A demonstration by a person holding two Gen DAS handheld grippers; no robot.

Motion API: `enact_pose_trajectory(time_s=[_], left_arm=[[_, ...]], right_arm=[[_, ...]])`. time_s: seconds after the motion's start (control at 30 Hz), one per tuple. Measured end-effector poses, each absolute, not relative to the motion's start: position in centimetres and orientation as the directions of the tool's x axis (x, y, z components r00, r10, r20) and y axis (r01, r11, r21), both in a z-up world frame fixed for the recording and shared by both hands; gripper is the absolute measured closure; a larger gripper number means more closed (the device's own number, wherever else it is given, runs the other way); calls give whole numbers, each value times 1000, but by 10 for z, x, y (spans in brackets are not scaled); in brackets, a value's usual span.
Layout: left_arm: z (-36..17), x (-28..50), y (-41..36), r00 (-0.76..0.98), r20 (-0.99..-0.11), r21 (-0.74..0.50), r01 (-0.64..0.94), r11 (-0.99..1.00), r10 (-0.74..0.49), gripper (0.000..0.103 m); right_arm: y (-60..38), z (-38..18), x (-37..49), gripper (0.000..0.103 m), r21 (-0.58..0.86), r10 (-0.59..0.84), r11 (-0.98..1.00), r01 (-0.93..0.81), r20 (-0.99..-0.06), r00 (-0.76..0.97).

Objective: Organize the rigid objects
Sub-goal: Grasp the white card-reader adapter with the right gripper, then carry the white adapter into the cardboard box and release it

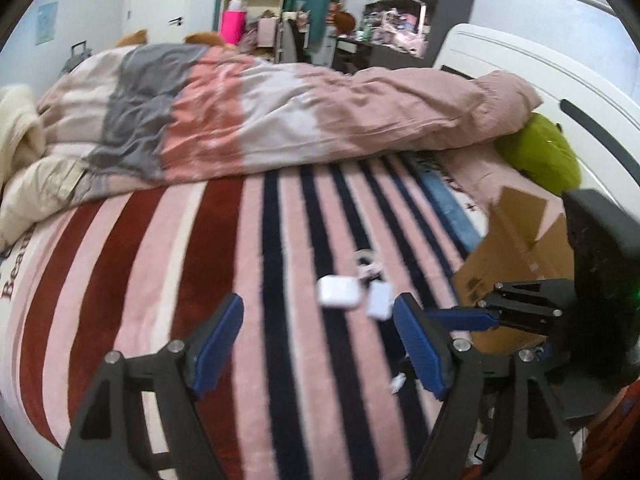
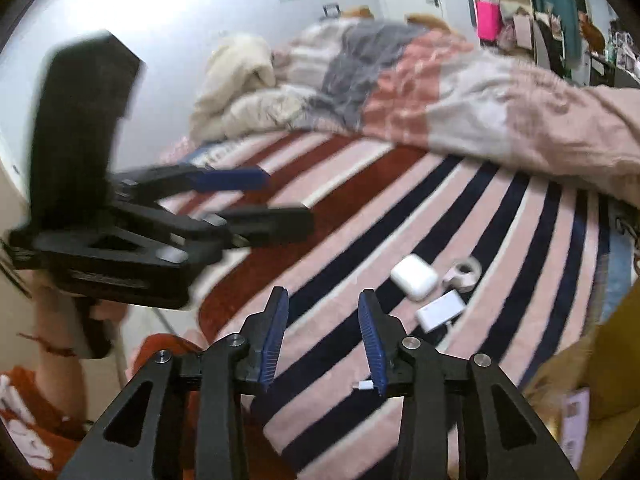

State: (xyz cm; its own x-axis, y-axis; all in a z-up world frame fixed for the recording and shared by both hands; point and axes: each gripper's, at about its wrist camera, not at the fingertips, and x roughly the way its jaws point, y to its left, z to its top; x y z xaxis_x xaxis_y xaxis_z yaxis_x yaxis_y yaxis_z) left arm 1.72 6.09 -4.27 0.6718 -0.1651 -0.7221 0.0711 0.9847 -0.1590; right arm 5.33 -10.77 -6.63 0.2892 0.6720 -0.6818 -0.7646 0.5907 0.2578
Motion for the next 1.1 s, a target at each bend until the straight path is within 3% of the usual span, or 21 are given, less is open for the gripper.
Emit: enact_pose_trajectory(time_s=[0.13, 0.27, 0.4, 0.63, 0.67, 0.73, 0.9, 1.1], left_arm=[[-65, 17, 76, 651, -737, -183, 69, 981, -184, 27], [-85, 24, 84, 626, -752, -203, 79, 976, -207, 26], [-95, 34, 91, 611, -756, -234, 86, 968, -237, 26], [-101, 41, 94, 599, -762, -245, 87, 965, -248, 26], [-102, 41, 94, 598, -762, -246, 87, 965, -248, 26], [-101, 40, 93, 597, -762, -246, 88, 965, -249, 26], [-93, 34, 85, 598, -760, -244, 105, 964, -257, 26], [-72, 29, 69, 591, -721, -314, 187, 931, -362, 27]], right_arm=[[-89, -107, 71, 50, 213, 579, 673, -708, -748, 324], [-94, -137, 89, 39, 102, 435, 793, -601, -786, 440], [-102, -164, 111, 39, 69, 355, 843, -533, -816, 456], [-105, -178, 127, 40, 112, 397, 832, -543, -805, 442], [-105, -178, 126, 41, 112, 397, 833, -541, -803, 445], [-104, -177, 126, 64, 103, 395, 831, -547, -801, 449], [-100, -164, 115, 65, 91, 415, 814, -573, -783, 464], [-90, -111, 79, 65, 114, 559, 709, -696, -692, 457]])
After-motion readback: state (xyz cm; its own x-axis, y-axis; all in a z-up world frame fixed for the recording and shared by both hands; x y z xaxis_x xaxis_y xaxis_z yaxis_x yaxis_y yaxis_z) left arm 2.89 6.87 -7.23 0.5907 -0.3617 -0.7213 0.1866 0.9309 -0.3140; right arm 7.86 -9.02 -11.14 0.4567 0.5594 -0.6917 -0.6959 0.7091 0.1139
